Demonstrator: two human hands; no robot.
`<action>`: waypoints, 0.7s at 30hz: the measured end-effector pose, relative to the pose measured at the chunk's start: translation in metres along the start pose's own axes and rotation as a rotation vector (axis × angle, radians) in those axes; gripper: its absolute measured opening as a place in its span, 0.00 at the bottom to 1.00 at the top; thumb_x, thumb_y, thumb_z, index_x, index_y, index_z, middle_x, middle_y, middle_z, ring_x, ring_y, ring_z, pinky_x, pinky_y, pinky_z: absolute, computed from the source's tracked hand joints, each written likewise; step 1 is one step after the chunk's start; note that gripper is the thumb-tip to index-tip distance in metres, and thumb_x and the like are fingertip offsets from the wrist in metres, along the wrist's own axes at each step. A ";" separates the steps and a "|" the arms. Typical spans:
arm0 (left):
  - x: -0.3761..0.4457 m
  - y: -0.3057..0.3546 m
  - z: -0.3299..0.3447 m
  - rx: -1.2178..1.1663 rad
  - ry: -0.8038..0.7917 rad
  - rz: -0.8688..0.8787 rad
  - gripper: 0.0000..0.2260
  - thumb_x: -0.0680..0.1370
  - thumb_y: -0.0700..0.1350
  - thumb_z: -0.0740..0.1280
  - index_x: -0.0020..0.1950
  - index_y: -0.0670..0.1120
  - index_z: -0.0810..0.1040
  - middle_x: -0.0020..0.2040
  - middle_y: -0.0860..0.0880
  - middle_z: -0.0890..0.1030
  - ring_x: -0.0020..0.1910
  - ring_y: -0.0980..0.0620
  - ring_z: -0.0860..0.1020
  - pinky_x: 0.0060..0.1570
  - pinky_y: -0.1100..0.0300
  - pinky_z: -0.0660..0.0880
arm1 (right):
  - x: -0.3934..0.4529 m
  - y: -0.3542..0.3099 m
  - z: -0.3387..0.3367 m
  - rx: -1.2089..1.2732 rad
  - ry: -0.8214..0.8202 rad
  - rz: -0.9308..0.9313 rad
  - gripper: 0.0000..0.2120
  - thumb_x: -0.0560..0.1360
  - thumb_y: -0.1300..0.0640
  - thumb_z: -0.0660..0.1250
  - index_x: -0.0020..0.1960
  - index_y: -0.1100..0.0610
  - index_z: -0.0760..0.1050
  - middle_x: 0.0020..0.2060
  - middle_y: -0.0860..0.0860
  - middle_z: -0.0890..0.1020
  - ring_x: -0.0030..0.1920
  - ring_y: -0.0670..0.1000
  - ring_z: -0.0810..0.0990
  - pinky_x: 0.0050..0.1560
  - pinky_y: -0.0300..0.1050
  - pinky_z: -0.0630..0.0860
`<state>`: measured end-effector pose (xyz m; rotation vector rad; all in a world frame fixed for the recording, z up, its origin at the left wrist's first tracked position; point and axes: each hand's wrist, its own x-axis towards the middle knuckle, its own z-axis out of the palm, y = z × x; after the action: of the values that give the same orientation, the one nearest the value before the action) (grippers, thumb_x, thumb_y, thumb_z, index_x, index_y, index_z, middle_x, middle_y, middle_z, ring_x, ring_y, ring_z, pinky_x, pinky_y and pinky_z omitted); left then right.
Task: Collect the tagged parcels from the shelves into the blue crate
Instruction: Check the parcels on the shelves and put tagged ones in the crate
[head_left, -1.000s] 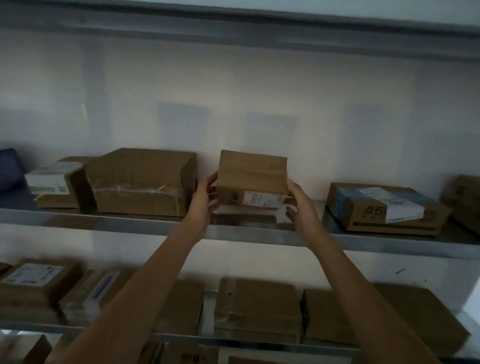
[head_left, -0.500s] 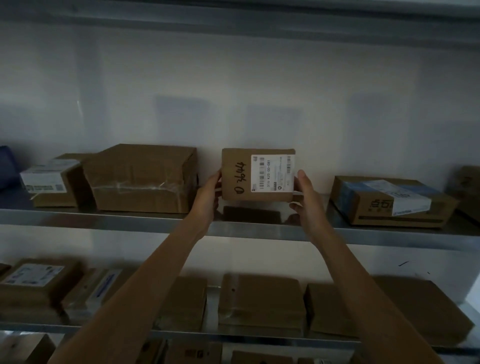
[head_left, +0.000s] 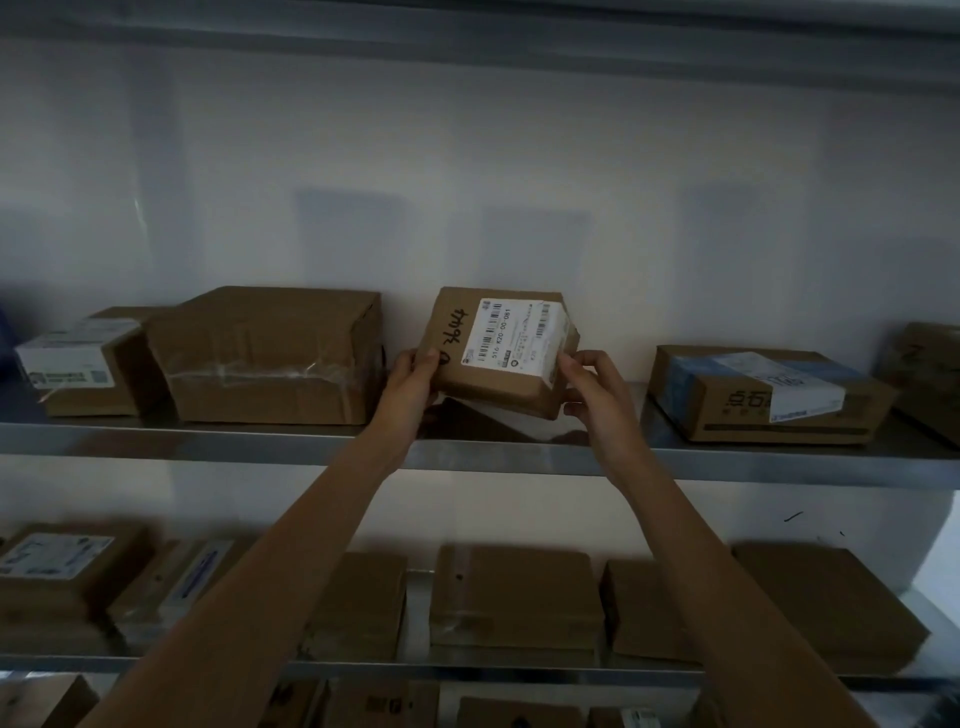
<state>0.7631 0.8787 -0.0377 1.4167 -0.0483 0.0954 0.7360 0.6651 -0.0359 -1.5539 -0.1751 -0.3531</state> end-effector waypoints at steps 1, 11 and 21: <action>0.000 0.000 0.000 0.006 -0.002 -0.004 0.15 0.83 0.52 0.56 0.69 0.50 0.66 0.67 0.47 0.72 0.65 0.46 0.71 0.67 0.47 0.67 | 0.000 0.001 -0.001 0.011 -0.005 -0.002 0.09 0.79 0.53 0.64 0.52 0.59 0.72 0.51 0.54 0.83 0.50 0.53 0.81 0.45 0.44 0.77; -0.005 0.005 0.002 -0.024 0.010 0.011 0.15 0.83 0.54 0.55 0.68 0.52 0.67 0.65 0.48 0.72 0.62 0.48 0.72 0.68 0.49 0.67 | 0.000 -0.004 -0.002 0.122 0.014 0.061 0.12 0.78 0.48 0.65 0.57 0.53 0.74 0.57 0.54 0.81 0.57 0.54 0.81 0.51 0.43 0.79; -0.008 0.001 0.001 -0.002 0.027 0.050 0.14 0.78 0.59 0.60 0.57 0.53 0.77 0.59 0.52 0.77 0.55 0.53 0.74 0.48 0.59 0.69 | 0.003 -0.007 0.007 -0.097 0.174 0.231 0.41 0.60 0.19 0.58 0.42 0.57 0.80 0.41 0.59 0.82 0.44 0.58 0.81 0.48 0.53 0.79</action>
<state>0.7548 0.8776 -0.0369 1.4118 -0.0613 0.1553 0.7377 0.6720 -0.0284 -1.6111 0.1587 -0.3156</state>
